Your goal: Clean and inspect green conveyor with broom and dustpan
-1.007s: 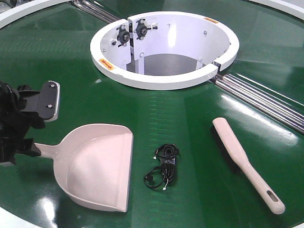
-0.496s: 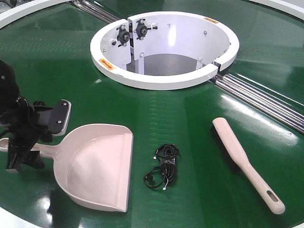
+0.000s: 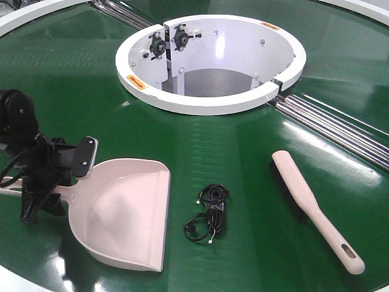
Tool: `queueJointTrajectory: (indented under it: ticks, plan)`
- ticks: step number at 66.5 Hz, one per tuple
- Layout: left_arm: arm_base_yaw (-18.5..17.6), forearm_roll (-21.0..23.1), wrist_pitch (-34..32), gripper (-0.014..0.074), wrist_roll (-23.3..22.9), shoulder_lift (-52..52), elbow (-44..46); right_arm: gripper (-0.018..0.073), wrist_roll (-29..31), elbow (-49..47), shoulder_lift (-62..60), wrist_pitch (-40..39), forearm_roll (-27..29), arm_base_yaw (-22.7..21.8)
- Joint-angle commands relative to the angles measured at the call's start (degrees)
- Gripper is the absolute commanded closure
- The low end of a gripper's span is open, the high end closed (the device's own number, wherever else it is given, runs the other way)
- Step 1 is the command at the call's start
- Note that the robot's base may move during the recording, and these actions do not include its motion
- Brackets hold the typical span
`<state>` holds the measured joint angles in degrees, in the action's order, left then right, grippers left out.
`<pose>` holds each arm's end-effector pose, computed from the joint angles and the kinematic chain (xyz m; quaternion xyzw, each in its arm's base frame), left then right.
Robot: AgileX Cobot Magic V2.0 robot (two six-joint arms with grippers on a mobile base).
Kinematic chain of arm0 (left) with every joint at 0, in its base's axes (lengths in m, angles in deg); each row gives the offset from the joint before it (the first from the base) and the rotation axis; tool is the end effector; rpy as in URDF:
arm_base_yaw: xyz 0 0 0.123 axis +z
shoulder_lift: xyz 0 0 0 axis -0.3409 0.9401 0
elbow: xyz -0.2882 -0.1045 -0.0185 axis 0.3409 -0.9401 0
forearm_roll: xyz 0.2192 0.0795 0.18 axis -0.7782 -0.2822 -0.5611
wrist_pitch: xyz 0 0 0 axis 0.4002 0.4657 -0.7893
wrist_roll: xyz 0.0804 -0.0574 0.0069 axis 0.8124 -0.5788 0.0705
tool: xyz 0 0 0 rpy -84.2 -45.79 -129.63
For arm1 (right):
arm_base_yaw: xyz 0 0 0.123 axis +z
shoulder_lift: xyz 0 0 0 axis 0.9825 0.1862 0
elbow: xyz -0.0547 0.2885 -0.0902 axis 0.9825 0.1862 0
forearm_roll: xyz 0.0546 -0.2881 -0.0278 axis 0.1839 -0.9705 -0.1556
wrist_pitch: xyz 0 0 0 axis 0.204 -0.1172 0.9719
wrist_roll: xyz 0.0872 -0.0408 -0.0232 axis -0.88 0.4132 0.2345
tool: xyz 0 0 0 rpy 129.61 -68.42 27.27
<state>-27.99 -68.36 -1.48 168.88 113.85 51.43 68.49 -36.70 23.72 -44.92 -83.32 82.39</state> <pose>0.3764 -0.0593 0.1889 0.7140 0.6987 -0.0038 0.0449 0.0855 0.0038 0.1899 -0.0176 0.7324 0.0145 0.6805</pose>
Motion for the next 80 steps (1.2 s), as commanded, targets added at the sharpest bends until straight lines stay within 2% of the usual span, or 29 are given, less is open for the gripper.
queueJointTrajectory:
  ticks: [1, 11, 19, 30, 39, 45, 51, 57, 61, 80]
  plan:
    - [-0.28, 0.42, 1.02, 0.0337, 0.04, -1.62, 1.62, 0.0569, 0.37, 1.24, -1.03, -4.4, -0.39, 0.06]
    - [-0.28, 0.42, 2.67, 0.0512, 0.04, -1.54, 2.09, 0.0569, 0.37, 1.24, -1.03, -4.4, -0.39, 0.06]
    - [-0.28, 0.6, 7.03, 0.0606, 0.04, -1.54, 5.01, 0.0569, 0.37, 1.24, -1.03, -4.4, -0.39, 0.06]
    - [-0.33, 2.97, 13.18, 0.0604, 0.04, -1.54, 10.69, 0.0569, 0.37, 1.24, -1.03, -4.4, -0.39, 0.06]
    - [-1.11, 4.86, 12.48, 0.0604, -2.7, -1.54, 13.24, 0.0569, 0.37, 1.24, -1.03, -4.4, -0.39, 0.06]
    - [-3.0, 2.3, 11.58, 0.0604, -4.09, -1.41, 13.32, 0.0569, 0.37, 1.24, -1.03, -4.4, -0.39, 0.06]
    - [-5.01, -2.03, 11.4, 0.0604, -5.24, -1.14, 13.32, 0.0569, 0.37, 1.24, -1.03, -4.4, -0.39, 0.06]
    - [-6.12, -5.6, 11.3, 0.0604, -10.03, -0.35, 13.32, 0.0569, 0.37, 1.24, -1.03, -4.4, -0.39, 0.06]
    - [-6.32, -6.46, 11.27, 0.0604, -12.22, 0.4, 13.32, 0.0569, 0.37, 1.24, -1.03, -4.4, -0.39, 0.06]
    - [-8.44, -7.62, 10.69, 0.0604, -12.95, 3.3, 13.32, 0.0569, 0.37, 1.24, -1.03, -4.4, -0.39, 0.06]
